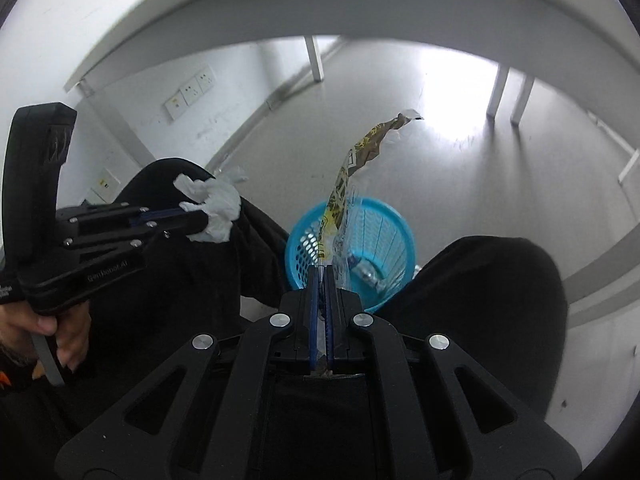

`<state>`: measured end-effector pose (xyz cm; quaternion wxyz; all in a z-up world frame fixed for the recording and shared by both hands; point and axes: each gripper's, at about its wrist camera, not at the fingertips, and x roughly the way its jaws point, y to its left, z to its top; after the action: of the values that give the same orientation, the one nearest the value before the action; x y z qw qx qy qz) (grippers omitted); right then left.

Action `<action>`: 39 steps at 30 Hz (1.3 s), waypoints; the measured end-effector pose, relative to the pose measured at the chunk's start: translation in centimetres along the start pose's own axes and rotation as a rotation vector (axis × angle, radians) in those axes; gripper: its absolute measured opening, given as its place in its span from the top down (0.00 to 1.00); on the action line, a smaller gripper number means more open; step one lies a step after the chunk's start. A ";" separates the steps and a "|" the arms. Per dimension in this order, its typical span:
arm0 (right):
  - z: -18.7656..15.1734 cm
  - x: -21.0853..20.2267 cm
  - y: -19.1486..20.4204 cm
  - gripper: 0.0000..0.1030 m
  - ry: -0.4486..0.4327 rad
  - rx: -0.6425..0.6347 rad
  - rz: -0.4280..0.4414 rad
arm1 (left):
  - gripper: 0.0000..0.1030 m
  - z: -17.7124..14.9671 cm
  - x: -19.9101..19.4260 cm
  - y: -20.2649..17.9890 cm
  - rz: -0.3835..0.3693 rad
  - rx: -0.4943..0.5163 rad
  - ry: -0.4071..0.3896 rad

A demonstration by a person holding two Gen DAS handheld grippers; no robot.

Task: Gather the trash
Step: 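Carry the tissue and snack wrapper down over the blue wastebasket with both grippers, then open the left gripper over the basket while the right gripper releases the snack wrapper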

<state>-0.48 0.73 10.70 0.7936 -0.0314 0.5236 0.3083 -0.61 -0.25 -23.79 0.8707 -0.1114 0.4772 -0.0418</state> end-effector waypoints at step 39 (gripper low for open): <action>4.5 21.9 -6.0 0.98 0.409 0.227 0.031 | 0.94 5.7 17.9 6.5 0.031 -0.250 0.334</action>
<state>11.99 7.57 -7.59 0.6646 0.0045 0.7053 0.2467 13.64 3.75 -37.12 0.7596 -0.2027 0.6178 0.0131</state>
